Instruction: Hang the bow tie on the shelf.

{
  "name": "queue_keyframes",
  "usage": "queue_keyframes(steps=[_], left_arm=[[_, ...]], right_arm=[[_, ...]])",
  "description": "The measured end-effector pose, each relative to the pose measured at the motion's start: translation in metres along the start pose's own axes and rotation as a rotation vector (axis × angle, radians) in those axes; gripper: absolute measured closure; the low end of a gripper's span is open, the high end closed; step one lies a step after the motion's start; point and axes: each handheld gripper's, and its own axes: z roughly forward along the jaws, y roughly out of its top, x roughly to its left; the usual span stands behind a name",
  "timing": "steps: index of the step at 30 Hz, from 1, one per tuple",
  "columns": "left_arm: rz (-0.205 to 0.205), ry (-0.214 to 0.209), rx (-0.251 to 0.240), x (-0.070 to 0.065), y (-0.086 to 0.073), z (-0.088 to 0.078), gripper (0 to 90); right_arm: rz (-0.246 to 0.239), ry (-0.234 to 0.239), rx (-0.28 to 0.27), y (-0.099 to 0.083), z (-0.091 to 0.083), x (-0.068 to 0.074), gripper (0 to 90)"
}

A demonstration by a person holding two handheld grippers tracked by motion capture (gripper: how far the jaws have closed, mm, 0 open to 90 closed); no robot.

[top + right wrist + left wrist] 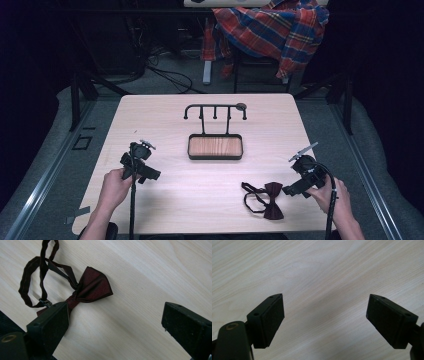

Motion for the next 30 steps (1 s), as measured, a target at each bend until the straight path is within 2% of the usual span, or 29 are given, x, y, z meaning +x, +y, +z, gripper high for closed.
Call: queue_keyframes(steps=[5,6,8,10,12,13,15,16,22,23,24,25,27,28,29,30], left_arm=[[0.0,-0.001,-0.001,0.0,0.0,0.0,14.9],[-0.001,-0.002,0.0,0.0,0.0,0.0,14.9],[-0.001,-0.004,0.0,0.001,0.0,0.001,14.9],[-0.001,0.0,-0.002,0.0,0.0,0.0,14.9],[-0.002,-0.001,-0.005,0.0,-0.001,0.0,14.9],[-0.004,-0.002,-0.004,0.001,-0.001,0.0,14.9],[-0.005,0.003,-0.004,0.001,-0.001,0.0,14.9],[-0.004,0.002,-0.006,0.001,-0.001,0.0,14.9],[-0.004,0.0,-0.007,0.001,-0.001,0.0,14.9],[-0.004,0.001,-0.006,0.001,-0.001,0.0,14.9],[-0.004,0.002,-0.005,0.001,-0.001,0.0,14.9],[-0.003,0.002,-0.004,0.001,-0.001,0.0,14.9],[-0.004,0.0,-0.002,0.002,-0.002,0.0,14.9],[-0.005,0.003,-0.004,0.002,-0.002,0.0,14.9],[-0.007,0.004,-0.005,0.001,-0.002,0.0,14.9],[-0.007,0.005,-0.006,0.002,-0.003,0.0,14.9]], right_arm=[[-0.013,0.005,-0.018,0.001,-0.001,0.002,3.8],[-0.042,0.012,-0.021,0.004,-0.001,0.004,2.6],[-0.042,0.01,-0.029,0.005,0.0,0.005,2.6],[-0.073,0.01,-0.025,0.01,0.002,0.011,1.1],[-0.071,0.014,-0.03,0.011,0.003,0.013,0.8],[-0.091,0.012,-0.025,0.013,0.004,0.015,0.7],[-0.097,0.015,-0.033,0.015,0.005,0.018,0.2],[-0.121,0.006,-0.032,0.017,0.004,0.021,0.0],[-0.144,0.032,-0.053,0.022,0.007,0.028,0.0],[-0.154,0.036,-0.052,0.023,0.01,0.031,0.0],[-0.183,0.03,-0.032,0.027,0.013,0.035,0.5],[-0.183,0.03,-0.032,0.027,0.013,0.035,0.5],[-0.193,0.045,-0.037,0.03,0.017,0.039,5.5],[-0.216,0.047,-0.039,0.033,0.018,0.044,11.3],[-0.216,0.047,-0.039,0.033,0.018,0.044,11.3],[-0.232,0.05,-0.037,0.037,0.021,0.049,17.0]])
